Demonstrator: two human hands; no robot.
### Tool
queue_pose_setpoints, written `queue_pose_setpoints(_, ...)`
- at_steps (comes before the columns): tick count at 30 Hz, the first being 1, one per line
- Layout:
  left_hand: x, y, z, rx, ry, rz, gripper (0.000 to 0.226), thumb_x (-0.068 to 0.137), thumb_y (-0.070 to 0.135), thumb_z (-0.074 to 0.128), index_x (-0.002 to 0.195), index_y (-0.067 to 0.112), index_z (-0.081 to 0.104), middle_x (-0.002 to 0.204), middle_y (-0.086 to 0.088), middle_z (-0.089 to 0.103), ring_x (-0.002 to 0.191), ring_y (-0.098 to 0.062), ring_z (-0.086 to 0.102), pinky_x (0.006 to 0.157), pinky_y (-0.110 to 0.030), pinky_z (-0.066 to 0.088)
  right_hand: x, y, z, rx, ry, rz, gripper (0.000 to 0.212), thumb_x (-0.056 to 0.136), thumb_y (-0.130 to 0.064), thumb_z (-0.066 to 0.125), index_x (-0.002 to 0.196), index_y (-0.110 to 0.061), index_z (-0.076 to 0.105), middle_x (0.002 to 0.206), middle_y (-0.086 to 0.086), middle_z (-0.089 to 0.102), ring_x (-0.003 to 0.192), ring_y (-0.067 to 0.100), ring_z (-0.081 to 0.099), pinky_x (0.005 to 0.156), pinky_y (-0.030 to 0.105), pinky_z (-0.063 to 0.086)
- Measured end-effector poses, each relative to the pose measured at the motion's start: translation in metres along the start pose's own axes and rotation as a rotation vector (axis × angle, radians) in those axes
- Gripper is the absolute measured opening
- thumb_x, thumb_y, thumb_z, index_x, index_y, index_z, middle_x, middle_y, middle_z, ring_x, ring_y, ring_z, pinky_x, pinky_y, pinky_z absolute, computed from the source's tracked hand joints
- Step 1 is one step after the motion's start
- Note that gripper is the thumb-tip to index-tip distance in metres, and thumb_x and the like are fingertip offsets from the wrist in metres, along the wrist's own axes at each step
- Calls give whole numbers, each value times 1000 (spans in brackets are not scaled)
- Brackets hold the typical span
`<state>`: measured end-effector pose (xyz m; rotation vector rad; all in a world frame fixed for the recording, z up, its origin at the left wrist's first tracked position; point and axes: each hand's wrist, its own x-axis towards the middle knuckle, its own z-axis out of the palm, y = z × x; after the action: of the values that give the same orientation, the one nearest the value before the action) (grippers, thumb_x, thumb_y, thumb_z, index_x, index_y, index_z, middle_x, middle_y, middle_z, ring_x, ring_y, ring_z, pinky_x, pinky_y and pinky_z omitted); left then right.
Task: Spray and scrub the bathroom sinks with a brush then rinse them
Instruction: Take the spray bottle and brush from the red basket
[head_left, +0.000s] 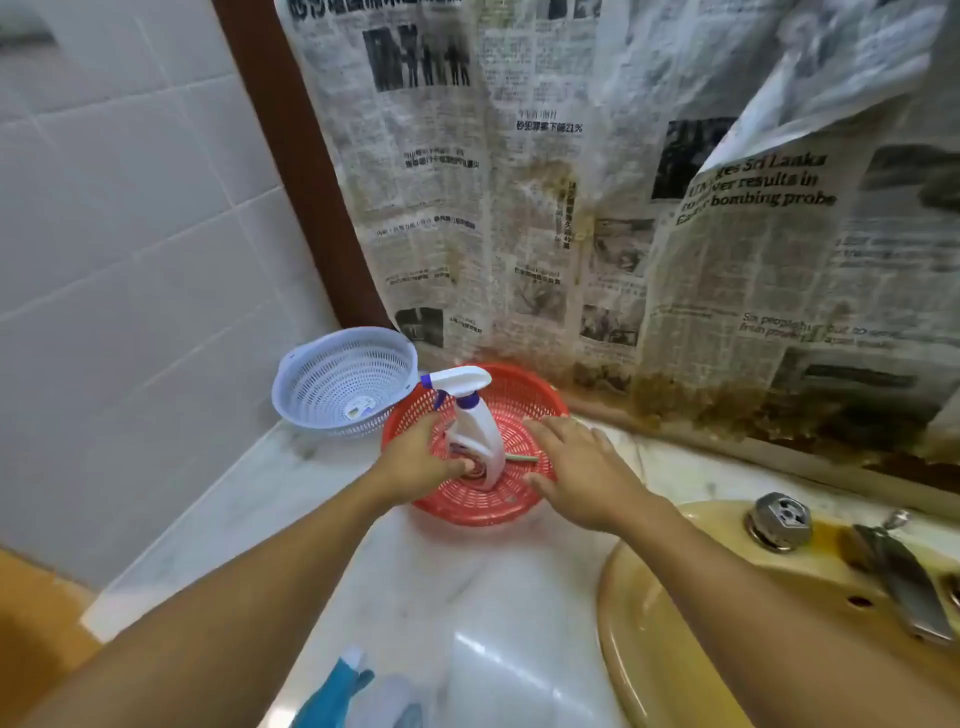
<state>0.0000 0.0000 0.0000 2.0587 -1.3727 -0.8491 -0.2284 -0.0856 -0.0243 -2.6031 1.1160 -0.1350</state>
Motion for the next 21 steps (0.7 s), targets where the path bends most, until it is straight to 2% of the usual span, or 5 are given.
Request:
queue_pose_setpoints(3,28,-15,8,32,46,24,72,79,27,88,143,20,54,129,12,62,120,-12,60,94,-25,43,27,11,11,-52,-25,0,70,101,-50,51,161,-33,19,165,1,26,153,24,20,123,51,16)
queue_pose_setpoints(7,58,-27,17,-31,29,72,55,76,25,91,122,27,60,104,18,67,96,0,65,71,-3,43,59,16,22,-98,-38,-71,66,100,-46,55,158,-29,32,157,2,42,145,24,34,120,38,21)
queue_pose_setpoints(12,74,-35,24,-138,56,86,55,73,26,93,117,29,60,102,17,71,95,8,66,80,-14,50,93,6,26,-89,-63,-132,49,97,-33,59,145,-25,53,132,5,62,124,27,53,102,38,42)
queue_pose_setpoints(17,77,-56,13,-188,244,79,54,69,17,95,103,45,64,95,23,73,94,13,65,85,-16,53,125,-2,47,-142,-354,24,37,95,-29,55,128,-16,64,126,13,63,114,32,61,95,41,52)
queue_pose_setpoints(21,76,-59,6,-46,230,117,53,71,20,92,104,43,57,100,21,68,101,-6,66,93,-35,52,134,-13,59,-149,-274,77,36,102,-22,45,128,-8,65,128,17,59,118,35,58,99,42,49)
